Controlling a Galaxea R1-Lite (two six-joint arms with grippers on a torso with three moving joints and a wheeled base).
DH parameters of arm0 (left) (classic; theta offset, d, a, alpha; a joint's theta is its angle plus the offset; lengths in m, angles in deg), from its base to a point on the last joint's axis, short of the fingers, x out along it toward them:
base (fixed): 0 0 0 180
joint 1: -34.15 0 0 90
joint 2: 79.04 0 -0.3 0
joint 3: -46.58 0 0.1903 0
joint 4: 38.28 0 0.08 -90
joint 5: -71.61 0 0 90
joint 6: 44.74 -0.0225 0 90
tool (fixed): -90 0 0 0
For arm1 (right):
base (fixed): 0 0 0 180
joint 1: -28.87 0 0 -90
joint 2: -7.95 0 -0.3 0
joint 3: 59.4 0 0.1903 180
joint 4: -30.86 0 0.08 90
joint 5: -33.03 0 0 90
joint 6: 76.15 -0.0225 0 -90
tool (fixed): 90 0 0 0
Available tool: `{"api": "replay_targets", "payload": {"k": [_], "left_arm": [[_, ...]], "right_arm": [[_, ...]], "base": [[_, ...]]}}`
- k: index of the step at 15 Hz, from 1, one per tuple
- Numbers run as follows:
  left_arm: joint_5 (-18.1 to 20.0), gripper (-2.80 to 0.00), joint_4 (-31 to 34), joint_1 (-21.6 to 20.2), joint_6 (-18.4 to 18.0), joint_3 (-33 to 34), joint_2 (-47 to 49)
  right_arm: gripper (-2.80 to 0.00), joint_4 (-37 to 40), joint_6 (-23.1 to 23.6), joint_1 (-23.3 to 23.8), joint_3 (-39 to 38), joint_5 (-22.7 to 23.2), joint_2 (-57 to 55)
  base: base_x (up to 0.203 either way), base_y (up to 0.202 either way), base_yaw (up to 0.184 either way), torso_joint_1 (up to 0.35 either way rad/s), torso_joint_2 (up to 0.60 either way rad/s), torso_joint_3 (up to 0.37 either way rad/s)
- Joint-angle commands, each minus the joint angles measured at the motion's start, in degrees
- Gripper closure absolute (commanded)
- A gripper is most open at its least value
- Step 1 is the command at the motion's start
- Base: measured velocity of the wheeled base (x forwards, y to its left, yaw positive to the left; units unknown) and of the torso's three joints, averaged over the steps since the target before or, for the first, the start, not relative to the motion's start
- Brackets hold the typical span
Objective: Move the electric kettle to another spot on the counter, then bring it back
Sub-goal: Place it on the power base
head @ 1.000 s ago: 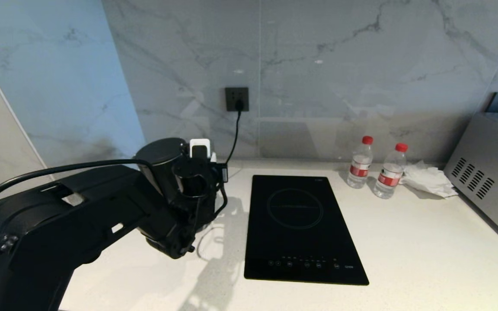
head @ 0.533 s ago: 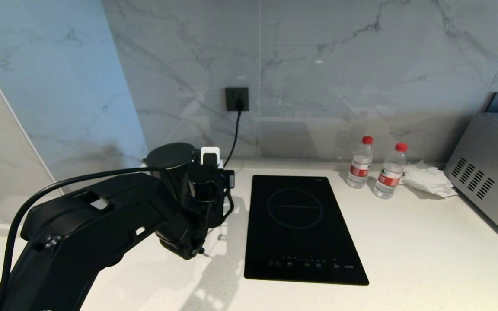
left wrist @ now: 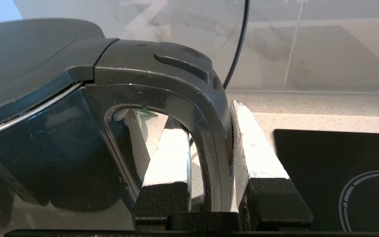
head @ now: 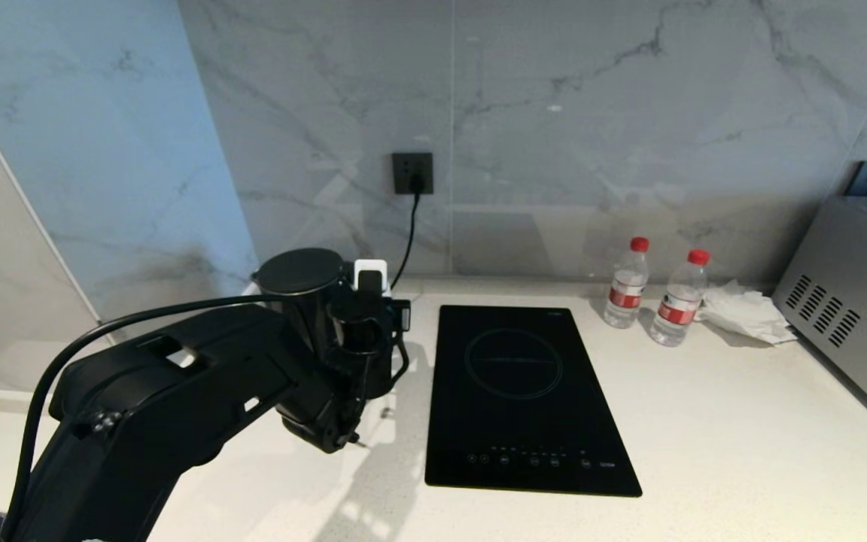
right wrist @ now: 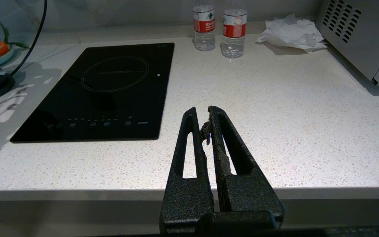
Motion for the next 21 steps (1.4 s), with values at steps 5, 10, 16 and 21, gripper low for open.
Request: {"api": "replay_targets", "payload": {"k": [5,10,16,21], "left_arm": [[-0.24,0.0,-0.48,0.77,-1.96,-3.66,2.45],[-0.4,0.0,-0.66,0.25,-1.87,-3.14,2.54],[-2.35,-2.8,-0.49,0.42,-1.96,-2.52,1.96],[-2.27,-2.8,-1.27,0.97,-1.64,2.13,1.02]], "right_arm": [[0.0,-0.04,-0.07,0.0,0.0,0.0,-0.09],[0.0,0.03,0.0,0.0,0.0,0.0,-0.09],[0.0,-0.04,0.01,0.0,0.0,0.0,-0.09],[0.0,-0.04,-0.07,0.0,0.0,0.0,-0.09]], "base": [[0.0,0.0,0.0,0.0,0.0,0.0],[0.0,0.0,0.0,0.0,0.0,0.0],[0.0,0.0,0.0,0.0,0.0,0.0],[0.0,0.0,0.0,0.0,0.0,0.0]]}}
